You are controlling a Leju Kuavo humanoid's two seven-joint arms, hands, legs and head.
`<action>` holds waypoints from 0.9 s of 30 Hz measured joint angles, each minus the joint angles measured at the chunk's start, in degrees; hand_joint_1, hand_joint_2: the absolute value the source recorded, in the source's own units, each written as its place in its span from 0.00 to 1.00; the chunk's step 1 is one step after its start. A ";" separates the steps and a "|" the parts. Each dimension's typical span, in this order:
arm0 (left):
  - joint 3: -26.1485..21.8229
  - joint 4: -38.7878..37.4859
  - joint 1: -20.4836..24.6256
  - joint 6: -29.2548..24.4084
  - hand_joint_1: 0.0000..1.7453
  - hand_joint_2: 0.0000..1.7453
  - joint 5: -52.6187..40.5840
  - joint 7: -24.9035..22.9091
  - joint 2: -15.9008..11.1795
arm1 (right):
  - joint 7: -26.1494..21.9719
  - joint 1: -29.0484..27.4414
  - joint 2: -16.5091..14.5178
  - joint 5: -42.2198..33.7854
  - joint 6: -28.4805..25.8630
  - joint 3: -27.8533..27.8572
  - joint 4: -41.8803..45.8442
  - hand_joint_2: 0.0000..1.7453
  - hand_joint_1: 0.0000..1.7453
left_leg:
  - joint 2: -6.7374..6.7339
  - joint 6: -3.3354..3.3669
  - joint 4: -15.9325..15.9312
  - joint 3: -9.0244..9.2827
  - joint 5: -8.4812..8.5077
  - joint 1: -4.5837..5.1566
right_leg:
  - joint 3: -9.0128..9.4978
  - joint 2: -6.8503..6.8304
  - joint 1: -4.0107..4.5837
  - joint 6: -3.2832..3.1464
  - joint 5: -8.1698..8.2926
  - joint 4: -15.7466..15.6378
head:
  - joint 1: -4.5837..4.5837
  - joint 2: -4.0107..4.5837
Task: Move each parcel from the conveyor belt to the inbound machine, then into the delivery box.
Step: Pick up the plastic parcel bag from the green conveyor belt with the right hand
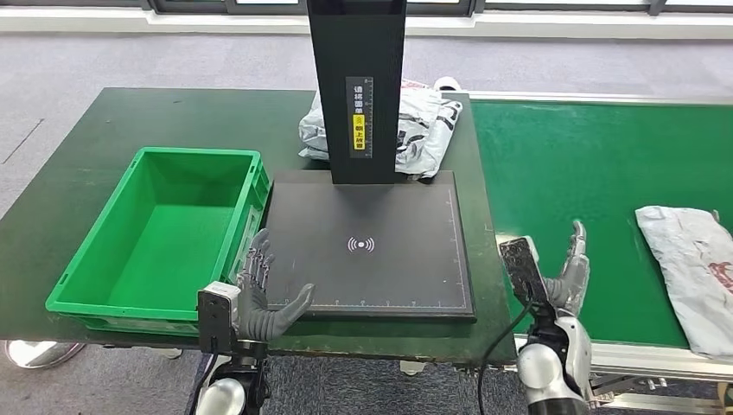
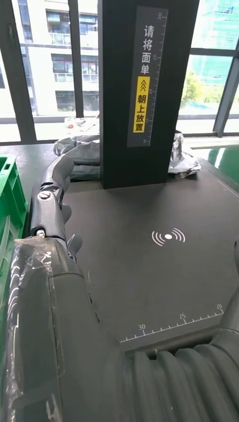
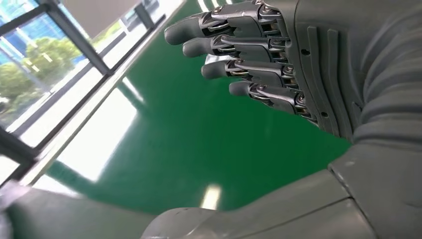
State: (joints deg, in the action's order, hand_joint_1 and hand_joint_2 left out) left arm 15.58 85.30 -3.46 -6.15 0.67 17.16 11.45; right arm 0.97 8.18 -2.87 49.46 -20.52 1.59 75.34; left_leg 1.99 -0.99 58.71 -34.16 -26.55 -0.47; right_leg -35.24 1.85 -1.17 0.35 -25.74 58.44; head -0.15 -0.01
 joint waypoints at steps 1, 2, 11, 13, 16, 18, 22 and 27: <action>0.00 -0.11 0.02 0.13 0.00 1.00 0.12 0.03 -0.01 | 0.50 1.63 0.80 1.19 -0.02 0.96 -1.99 1.00 0.00 | 0.02 0.01 0.01 0.00 0.01 0.00 | 0.01 -0.01 0.00 0.01 0.00 0.00 | 0.00 0.00; 0.00 -0.24 0.04 0.31 0.00 1.00 0.28 0.11 -0.02 | 0.95 3.30 1.69 2.28 -0.06 1.98 -4.06 1.00 0.00 | 0.04 0.02 0.01 0.00 0.01 0.00 | 0.02 -0.02 0.00 0.01 0.01 0.00 | 0.00 0.00; 0.00 -2.39 1.39 1.08 0.00 1.00 1.98 1.08 -0.44 | 2.75 15.65 10.53 10.12 -2.55 6.47 -23.18 1.00 0.00 | 0.08 0.05 0.05 -0.02 0.04 0.04 | 0.03 -0.03 -0.04 0.06 0.08 0.00 | 0.00 0.00; 0.00 -2.81 1.61 1.10 0.00 1.00 2.15 1.23 -0.48 | 3.72 16.82 11.47 11.69 -3.03 6.56 -25.94 1.00 0.00 | 0.06 0.05 0.05 -0.02 0.03 0.04 | 0.00 -0.02 -0.04 0.06 0.08 0.00 | 0.00 0.00; 0.00 -3.53 2.04 1.10 0.00 1.00 2.28 1.78 -0.49 | 6.78 19.60 13.27 16.33 -3.92 6.59 -31.14 1.00 0.00 | 0.07 0.05 0.05 -0.04 0.03 0.04 | -0.02 -0.02 -0.04 0.05 0.08 0.00 | 0.00 0.00; -0.01 -4.21 2.42 1.14 0.00 1.00 2.27 2.30 -0.48 | 9.17 22.25 14.90 19.89 -4.17 6.58 -35.23 1.00 0.00 | 0.08 0.05 0.05 -0.05 0.04 0.04 | -0.02 -0.03 -0.04 0.06 0.08 0.00 | 0.00 0.00; -0.20 -5.70 3.56 1.43 0.00 1.00 2.06 2.92 -0.48 | 13.83 26.83 18.17 25.32 -2.90 6.58 -42.46 1.00 0.00 | 0.09 0.07 0.06 -0.05 0.05 0.04 | 0.00 -0.04 -0.06 0.08 0.09 0.00 | 0.00 0.00; -0.28 -6.97 4.49 1.89 0.00 1.00 1.83 3.16 -0.48 | 16.58 29.23 20.85 27.80 -1.95 6.58 -47.66 1.00 0.00 | 0.10 0.08 0.06 -0.06 0.05 0.04 | 0.00 -0.05 -0.09 0.09 0.10 0.00 | 0.01 0.01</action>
State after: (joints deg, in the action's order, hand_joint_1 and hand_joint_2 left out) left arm 15.30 78.33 1.03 -4.26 2.50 20.32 10.97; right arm 17.55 37.41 17.98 77.26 -22.47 8.17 27.67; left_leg 2.09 -0.91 58.77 -34.22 -26.49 -0.43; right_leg -35.24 1.80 -1.26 0.44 -25.64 58.44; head -0.15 -0.01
